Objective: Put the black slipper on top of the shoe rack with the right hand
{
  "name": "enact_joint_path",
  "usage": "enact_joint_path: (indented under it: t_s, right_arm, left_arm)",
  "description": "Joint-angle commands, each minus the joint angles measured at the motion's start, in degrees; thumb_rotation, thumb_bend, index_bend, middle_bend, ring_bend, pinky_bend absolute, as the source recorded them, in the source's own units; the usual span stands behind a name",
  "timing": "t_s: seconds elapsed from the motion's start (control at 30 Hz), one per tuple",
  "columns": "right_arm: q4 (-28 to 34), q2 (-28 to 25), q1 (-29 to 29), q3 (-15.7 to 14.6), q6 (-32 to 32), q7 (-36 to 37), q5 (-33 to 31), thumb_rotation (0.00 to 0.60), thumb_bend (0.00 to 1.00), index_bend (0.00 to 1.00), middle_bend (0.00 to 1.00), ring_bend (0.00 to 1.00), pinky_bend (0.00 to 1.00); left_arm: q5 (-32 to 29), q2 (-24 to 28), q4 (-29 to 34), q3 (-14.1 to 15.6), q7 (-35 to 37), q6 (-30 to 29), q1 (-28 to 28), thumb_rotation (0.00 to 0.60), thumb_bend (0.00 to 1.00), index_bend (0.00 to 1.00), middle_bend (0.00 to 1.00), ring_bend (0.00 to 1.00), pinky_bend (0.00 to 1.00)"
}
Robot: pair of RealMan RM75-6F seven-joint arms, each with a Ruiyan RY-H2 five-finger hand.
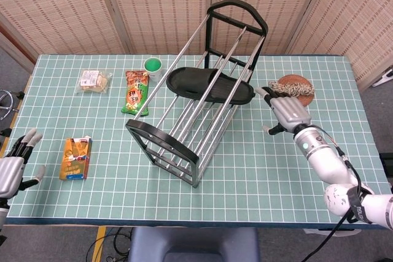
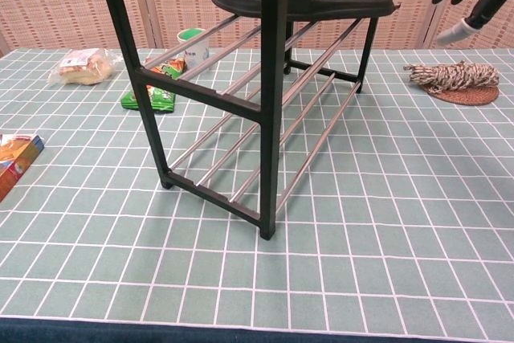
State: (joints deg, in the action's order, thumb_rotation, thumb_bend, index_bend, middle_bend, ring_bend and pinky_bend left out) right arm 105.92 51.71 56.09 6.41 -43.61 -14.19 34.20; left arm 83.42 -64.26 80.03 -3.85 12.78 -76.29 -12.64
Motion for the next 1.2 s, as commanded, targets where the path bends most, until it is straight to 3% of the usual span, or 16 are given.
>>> enact_joint_path:
  t_s: [0.03, 0.73, 1.2]
  right_arm:
    - [-1.0, 0.4, -0.1, 0.3, -0.4, 0.2, 0.0, 0.600, 0.25, 0.00, 0.04, 0.09, 0.10]
    - [-12.3, 7.7, 1.4, 1.6, 5.8, 3.0, -0.4, 0.600, 0.25, 0.00, 0.04, 0.09, 0.10]
    - [-6.1, 5.8, 1.8, 0.6, 4.9, 1.8, 1.2, 0.600, 0.25, 0.00, 0.04, 0.09, 0.10]
  left_arm:
    - [0.0, 0.0, -0.1, 0.0, 0.1, 0.0, 0.0, 0.600, 0.44, 0.01, 0.00, 0.00, 0.33]
    - [0.5, 0.8, 0.4, 0.0, 1.7, -1.4, 0.6, 0.600, 0.44, 0.01, 0.00, 0.00, 0.33]
    - [0.7, 0.7, 0.1, 0.0, 1.7, -1.1, 0.3, 0.600, 0.44, 0.01, 0.00, 0.00, 0.33]
